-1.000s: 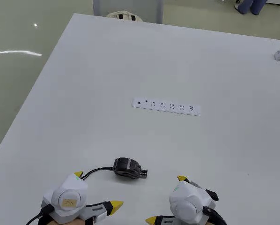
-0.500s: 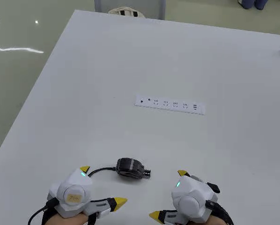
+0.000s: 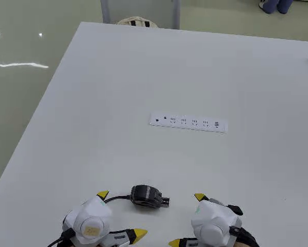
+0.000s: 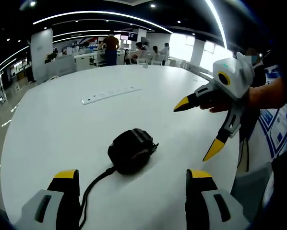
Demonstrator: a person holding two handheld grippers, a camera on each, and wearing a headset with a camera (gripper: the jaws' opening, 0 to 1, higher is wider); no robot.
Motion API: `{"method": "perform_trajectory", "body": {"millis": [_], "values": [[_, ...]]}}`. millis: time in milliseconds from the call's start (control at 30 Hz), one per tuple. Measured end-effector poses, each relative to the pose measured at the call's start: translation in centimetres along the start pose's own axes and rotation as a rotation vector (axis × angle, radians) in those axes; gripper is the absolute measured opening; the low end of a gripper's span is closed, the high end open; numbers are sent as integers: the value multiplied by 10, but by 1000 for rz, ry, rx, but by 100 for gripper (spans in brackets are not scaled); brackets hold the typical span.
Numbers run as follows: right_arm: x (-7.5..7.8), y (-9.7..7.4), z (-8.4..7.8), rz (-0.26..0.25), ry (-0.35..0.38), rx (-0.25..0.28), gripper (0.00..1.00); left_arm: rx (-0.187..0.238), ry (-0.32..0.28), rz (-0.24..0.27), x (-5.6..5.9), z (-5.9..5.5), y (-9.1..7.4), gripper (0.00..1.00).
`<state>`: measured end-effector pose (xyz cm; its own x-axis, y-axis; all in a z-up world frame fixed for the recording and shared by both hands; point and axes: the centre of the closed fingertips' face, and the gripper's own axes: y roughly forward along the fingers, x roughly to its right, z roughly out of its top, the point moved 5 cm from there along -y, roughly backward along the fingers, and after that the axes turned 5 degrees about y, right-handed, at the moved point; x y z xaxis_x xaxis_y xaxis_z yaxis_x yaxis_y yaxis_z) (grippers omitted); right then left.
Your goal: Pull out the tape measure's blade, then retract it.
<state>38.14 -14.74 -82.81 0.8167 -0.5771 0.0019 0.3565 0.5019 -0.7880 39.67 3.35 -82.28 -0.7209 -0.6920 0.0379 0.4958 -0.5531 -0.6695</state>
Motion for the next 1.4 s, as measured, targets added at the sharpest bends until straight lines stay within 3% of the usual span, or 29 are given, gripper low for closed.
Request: {"method": "perform_trajectory", "body": {"millis": [400, 667, 733, 967, 1133, 1400], "values": [[7, 8, 10, 20, -48, 2, 83, -6, 72, -34, -6, 5, 7, 85], [10, 13, 13, 57, -103, 13, 68, -13, 176, -75, -9, 15, 13, 82], [11, 15, 14, 57, -112, 9, 68, -21, 212, -85, -9, 16, 15, 82], [13, 20, 13, 65, -134, 1, 69, -19, 235, -109, -9, 21, 20, 79], [17, 27, 13, 83, -157, -14, 68, -34, 294, -165, -7, 24, 30, 78], [18, 34, 16, 95, -169, -11, 65, -40, 340, -195, -7, 30, 37, 76]]}}
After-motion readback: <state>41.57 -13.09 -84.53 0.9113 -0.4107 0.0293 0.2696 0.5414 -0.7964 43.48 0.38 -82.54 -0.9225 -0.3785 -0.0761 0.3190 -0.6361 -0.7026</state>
